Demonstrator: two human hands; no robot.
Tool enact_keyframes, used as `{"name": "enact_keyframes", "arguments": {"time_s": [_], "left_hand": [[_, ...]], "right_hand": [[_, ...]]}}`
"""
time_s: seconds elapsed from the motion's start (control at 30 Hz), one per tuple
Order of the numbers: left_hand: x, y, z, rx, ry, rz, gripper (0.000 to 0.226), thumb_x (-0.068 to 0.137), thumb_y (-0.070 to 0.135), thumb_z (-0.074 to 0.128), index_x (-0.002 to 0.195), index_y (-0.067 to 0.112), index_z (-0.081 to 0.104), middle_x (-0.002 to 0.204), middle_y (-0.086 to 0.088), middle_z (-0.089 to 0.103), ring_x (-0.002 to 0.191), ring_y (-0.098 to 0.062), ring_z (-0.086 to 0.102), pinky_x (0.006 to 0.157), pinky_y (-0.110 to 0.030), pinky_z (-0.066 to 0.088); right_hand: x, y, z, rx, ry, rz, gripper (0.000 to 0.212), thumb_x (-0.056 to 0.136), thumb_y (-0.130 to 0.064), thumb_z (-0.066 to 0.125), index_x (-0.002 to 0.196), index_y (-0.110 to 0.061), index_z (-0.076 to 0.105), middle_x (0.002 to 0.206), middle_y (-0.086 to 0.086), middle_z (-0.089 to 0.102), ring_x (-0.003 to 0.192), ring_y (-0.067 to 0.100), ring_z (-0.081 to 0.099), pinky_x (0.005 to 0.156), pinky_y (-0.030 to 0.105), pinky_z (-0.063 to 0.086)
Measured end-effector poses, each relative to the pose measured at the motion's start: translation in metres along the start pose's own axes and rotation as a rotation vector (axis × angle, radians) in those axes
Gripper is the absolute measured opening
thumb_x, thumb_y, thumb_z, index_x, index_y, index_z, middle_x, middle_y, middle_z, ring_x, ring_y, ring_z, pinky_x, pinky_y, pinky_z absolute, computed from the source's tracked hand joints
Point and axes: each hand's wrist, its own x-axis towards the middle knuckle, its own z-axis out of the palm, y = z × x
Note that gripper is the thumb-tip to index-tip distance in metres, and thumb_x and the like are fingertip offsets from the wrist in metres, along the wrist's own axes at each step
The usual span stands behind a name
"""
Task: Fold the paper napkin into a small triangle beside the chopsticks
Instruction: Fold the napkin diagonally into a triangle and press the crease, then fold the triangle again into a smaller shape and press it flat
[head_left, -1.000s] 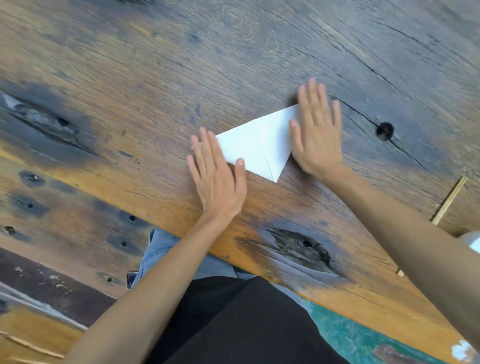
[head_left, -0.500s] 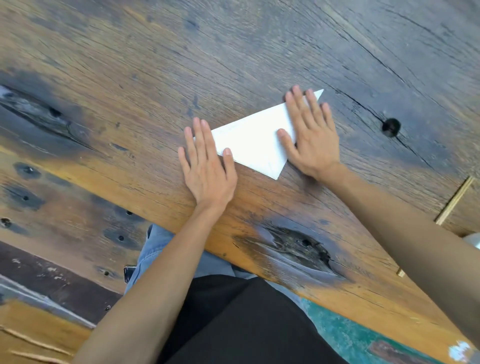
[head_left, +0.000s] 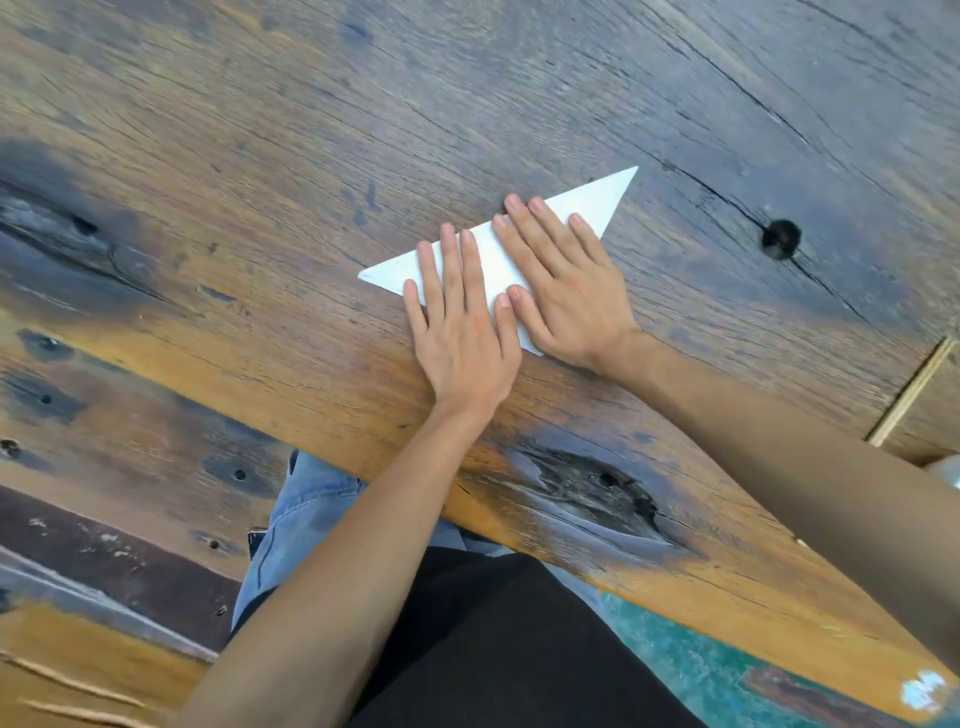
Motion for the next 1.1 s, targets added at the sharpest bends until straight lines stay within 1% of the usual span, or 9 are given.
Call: {"name": "enact_keyframes", "arguments": {"time_s": [0.13,0.27,0.43,0.5,0.57,0.7,0.8,0.9,1.1], "left_hand": [[-0.001,-0.009,0.0,0.006,0.009,-0.031,0.073,0.104,0.053,0.029,0.162,0.012,0.012,0.171,-0.01,0.011,0.158,-0.029,0.008,0.127,-0.049,0.015],[-0.002,-0.033,-0.008,0.005,-0.01,-0.058,0.072,0.106,0.048,0.025,0.162,0.007,0.009,0.171,-0.011,0.008,0.159,-0.026,0.006,0.128,-0.048,0.014],[0.006,-0.059,-0.03,-0.077,-0.091,-0.14,0.069,0.107,0.043,0.021,0.161,0.006,0.001,0.172,-0.011,-0.001,0.159,-0.024,-0.003,0.128,-0.052,0.007],[0.012,-0.065,-0.043,-0.113,-0.105,-0.029,0.068,0.107,0.038,0.029,0.161,0.005,0.004,0.171,-0.011,-0.002,0.159,-0.025,-0.005,0.129,-0.051,0.001],[0.016,-0.065,-0.054,-0.141,-0.117,0.218,0.066,0.103,0.028,0.039,0.161,0.007,0.014,0.171,-0.009,0.007,0.159,-0.025,-0.001,0.129,-0.046,-0.001],[0.025,-0.053,-0.066,-0.132,-0.23,0.623,0.057,0.098,0.021,0.046,0.154,0.01,0.037,0.163,-0.006,0.036,0.154,-0.027,0.025,0.127,-0.047,0.02],[0.033,-0.048,-0.068,-0.007,-0.338,0.682,0.061,0.099,0.029,0.043,0.157,0.012,0.032,0.166,-0.006,0.029,0.154,-0.026,0.025,0.124,-0.044,0.023],[0.046,-0.052,-0.07,0.109,-0.399,0.734,0.063,0.1,0.034,0.039,0.159,0.014,0.025,0.17,-0.007,0.017,0.155,-0.026,0.019,0.121,-0.042,0.025],[0.063,-0.059,-0.083,0.256,-0.419,0.874,0.062,0.1,0.035,0.041,0.157,0.018,0.024,0.169,-0.006,0.014,0.152,-0.025,0.022,0.112,-0.051,0.029]], "right_hand": [[-0.002,0.009,0.003,-0.001,0.013,0.029,0.07,0.104,-0.057,0.032,0.164,-0.023,0.02,0.172,0.001,0.019,0.16,0.021,0.014,0.128,0.046,0.015],[-0.009,0.026,-0.005,0.042,0.001,0.144,0.073,0.104,-0.06,0.032,0.165,-0.022,0.017,0.173,-0.002,0.017,0.16,0.02,0.011,0.129,0.045,0.012],[-0.018,0.052,-0.027,0.102,-0.009,0.521,0.069,0.108,-0.055,0.027,0.166,-0.021,0.009,0.174,-0.001,0.008,0.161,0.022,0.004,0.13,0.049,0.005],[-0.016,0.061,-0.04,0.145,0.015,0.574,0.071,0.108,-0.051,0.032,0.165,-0.014,0.013,0.173,0.004,0.013,0.16,0.024,0.006,0.129,0.049,0.007],[-0.007,0.066,-0.055,0.23,-0.005,0.481,0.072,0.106,-0.042,0.044,0.164,-0.01,0.015,0.171,0.009,0.02,0.159,0.027,0.014,0.128,0.048,0.015],[0.019,0.064,-0.075,0.227,-0.173,0.269,0.076,0.095,-0.028,0.064,0.16,-0.011,0.029,0.151,0.018,0.048,0.136,0.04,0.047,0.107,0.053,0.044],[0.026,0.06,-0.08,0.109,-0.22,0.277,0.069,0.091,-0.03,0.068,0.153,-0.013,0.041,0.133,0.018,0.055,0.123,0.041,0.05,0.095,0.05,0.044],[0.028,0.056,-0.082,0.075,-0.224,0.349,0.057,0.088,-0.03,0.07,0.14,-0.012,0.054,0.124,0.018,0.057,0.119,0.04,0.049,0.094,0.048,0.039],[0.034,0.041,-0.086,0.124,-0.207,0.589,0.023,0.08,-0.023,0.074,0.102,-0.016,0.069,0.125,0.013,0.054,0.12,0.037,0.045,0.09,0.043,0.038]]}}
